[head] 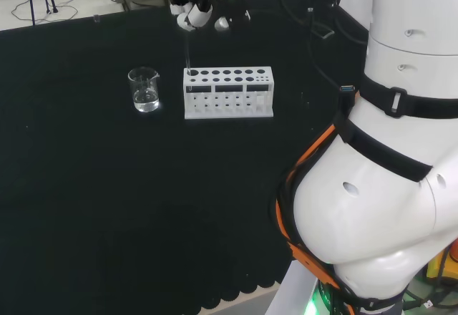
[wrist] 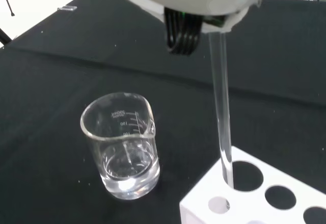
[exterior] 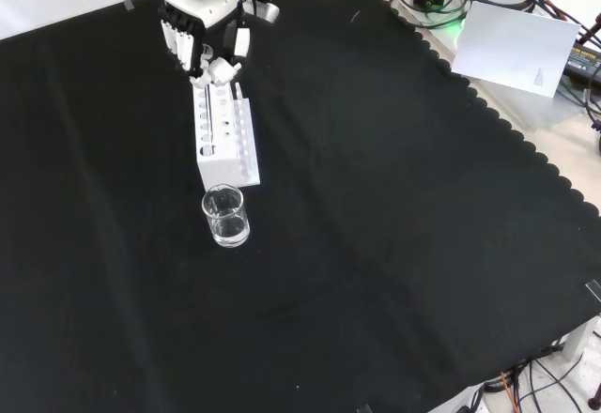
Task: Put the glass rod back on the white test tube rack.
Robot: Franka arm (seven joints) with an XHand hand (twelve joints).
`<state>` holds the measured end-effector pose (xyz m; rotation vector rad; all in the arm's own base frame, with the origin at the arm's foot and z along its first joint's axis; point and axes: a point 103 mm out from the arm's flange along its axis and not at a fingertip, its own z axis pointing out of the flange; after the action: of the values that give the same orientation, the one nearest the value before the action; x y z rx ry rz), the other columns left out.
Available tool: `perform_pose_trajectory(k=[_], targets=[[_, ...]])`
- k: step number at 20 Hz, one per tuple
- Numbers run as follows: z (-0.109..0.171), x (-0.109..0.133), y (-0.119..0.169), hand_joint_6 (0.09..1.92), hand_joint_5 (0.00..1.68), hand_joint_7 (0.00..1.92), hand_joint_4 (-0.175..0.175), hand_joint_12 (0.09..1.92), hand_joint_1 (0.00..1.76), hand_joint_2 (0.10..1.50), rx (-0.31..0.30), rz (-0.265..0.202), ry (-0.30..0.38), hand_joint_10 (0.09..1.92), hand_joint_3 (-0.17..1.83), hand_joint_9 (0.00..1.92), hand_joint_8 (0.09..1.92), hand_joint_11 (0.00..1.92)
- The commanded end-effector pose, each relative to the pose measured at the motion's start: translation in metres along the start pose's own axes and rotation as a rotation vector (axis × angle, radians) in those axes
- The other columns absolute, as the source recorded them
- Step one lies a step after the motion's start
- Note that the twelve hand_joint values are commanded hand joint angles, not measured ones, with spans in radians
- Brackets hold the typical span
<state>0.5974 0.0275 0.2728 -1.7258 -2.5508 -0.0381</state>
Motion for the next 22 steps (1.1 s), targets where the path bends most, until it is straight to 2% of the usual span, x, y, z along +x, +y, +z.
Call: perform_pose_trajectory(k=[1, 4, 10, 14, 18, 22], targets=[[0.011, -0.003, -0.001, 0.72, 1.12, 1.32, -0.175, 1.05, 1.32, 0.63, 0.015, 0.006, -0.006, 0.83, 0.76, 1.68, 0.90, 1.49], [0.013, 0.000, 0.007, 0.72, 1.12, 1.32, -0.175, 1.05, 1.32, 0.63, 0.030, 0.013, -0.011, 0.83, 0.76, 1.68, 0.90, 1.49], [0.017, -0.004, 0.001, 0.72, 1.12, 1.32, -0.175, 1.05, 1.32, 0.63, 0.037, 0.017, 0.000, 0.83, 0.76, 1.68, 0.90, 1.49], [0.011, 0.017, 0.008, 0.72, 1.12, 1.32, -0.175, 1.05, 1.32, 0.63, 0.071, 0.013, -0.019, 0.83, 0.76, 1.68, 0.90, 1.49], [0.025, -0.003, 0.003, 0.72, 1.12, 1.32, -0.175, 1.05, 1.32, 0.63, 0.071, 0.007, 0.002, 0.83, 0.76, 1.68, 0.90, 1.49], [0.037, -0.009, -0.002, 0.72, 1.12, 1.32, -0.175, 1.05, 1.32, 0.63, 0.069, 0.000, -0.006, 0.83, 0.76, 1.68, 0.90, 1.48]])
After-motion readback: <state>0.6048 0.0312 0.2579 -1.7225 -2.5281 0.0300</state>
